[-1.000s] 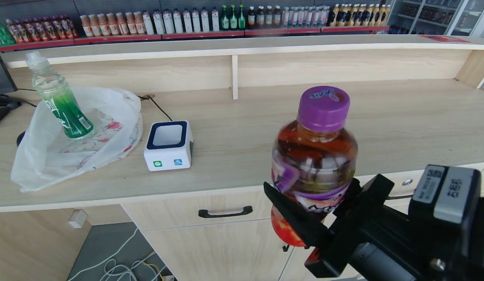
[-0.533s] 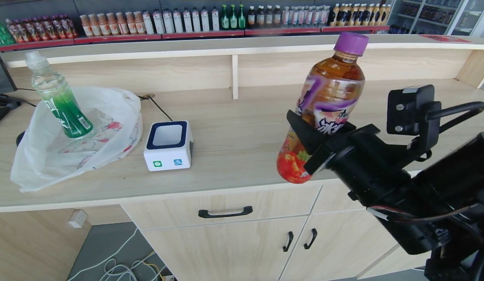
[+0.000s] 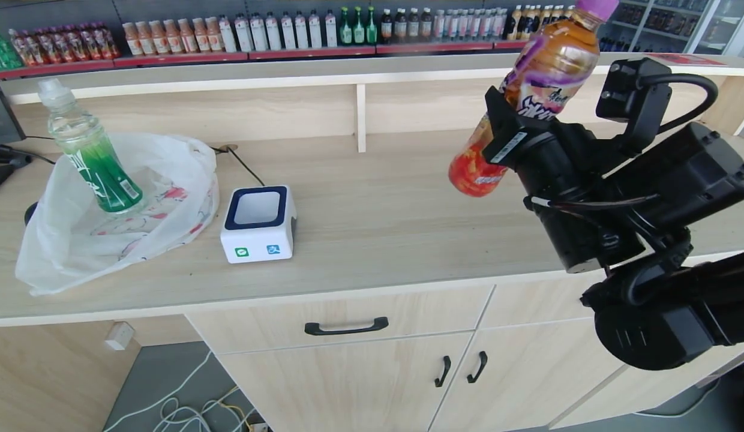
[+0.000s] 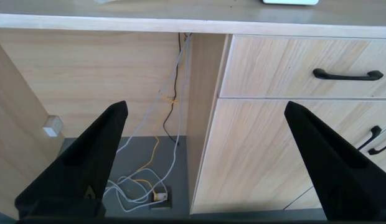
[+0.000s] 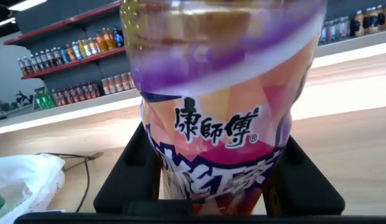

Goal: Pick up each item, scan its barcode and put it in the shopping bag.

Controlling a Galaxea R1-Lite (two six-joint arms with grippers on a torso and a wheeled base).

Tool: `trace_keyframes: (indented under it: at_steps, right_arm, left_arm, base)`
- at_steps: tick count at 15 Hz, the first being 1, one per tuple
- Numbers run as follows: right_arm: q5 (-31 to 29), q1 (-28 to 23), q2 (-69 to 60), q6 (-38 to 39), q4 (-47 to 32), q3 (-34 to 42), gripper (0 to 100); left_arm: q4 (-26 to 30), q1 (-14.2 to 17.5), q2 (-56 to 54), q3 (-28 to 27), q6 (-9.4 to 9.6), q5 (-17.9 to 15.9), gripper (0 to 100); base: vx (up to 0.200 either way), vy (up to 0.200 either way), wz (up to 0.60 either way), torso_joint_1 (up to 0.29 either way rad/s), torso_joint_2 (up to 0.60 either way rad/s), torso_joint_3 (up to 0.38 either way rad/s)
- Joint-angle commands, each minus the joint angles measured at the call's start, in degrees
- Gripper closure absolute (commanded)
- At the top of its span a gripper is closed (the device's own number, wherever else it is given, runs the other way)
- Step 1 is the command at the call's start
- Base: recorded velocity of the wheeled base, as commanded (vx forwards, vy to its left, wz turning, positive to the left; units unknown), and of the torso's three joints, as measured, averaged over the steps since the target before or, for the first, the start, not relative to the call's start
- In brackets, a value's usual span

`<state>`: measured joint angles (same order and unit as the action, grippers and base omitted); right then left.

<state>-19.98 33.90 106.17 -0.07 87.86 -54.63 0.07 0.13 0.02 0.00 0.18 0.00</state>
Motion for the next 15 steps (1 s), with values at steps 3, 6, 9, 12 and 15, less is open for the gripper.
trace_keyframes:
  at_steps: [3,6,9,12,15]
  right_arm:
    - [0.1,-3.8,1.2,1.0,0.0,-0.6,100]
    - [0.2,-3.8,1.3,1.0,0.1,-0.3,100]
    - [0.2,-3.9,1.1,1.0,0.2,-0.2,100]
    - [0.2,-3.9,1.1,1.0,0.2,-0.2,100]
    - [0.2,-3.9,0.6,1.0,0.2,0.5,100]
  left_arm:
    - [0.0,0.0,0.0,0.0,-0.09,0.0,0]
    - [0.0,0.0,0.0,0.0,-0.18,0.0,0]
    - [0.0,0.0,0.0,-0.1,-0.18,0.0,0]
    - [0.0,0.0,0.0,-0.1,-0.18,0.0,0]
    - [0.0,0.0,0.0,0.0,-0.27,0.0,0]
  base:
    - [0.0,0.2,0.0,0.002,0.0,0.001]
    - [0.0,0.2,0.0,0.004,0.0,0.005]
    - [0.0,0.2,0.0,0.006,0.01,-0.001]
    - [0.0,0.2,0.0,-0.001,0.01,0.002]
    - [0.0,0.2,0.0,0.002,0.01,0.004]
